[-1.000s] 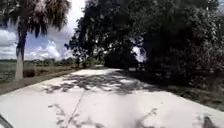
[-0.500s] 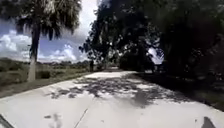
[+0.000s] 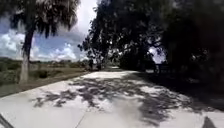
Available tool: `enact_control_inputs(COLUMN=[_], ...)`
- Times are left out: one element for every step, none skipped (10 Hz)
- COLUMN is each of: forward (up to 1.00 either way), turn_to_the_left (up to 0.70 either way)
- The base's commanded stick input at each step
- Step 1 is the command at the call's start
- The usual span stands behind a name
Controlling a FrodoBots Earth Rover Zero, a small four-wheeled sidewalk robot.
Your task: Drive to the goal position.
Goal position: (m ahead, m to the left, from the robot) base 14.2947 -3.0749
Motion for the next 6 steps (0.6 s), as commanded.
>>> enact_control_inputs(forward=[0.7,0.7,0.7,0.7,0.7,0.7], turn_to_the_left=[0.0,0.0,0.0,0.0,0.0,0.0])
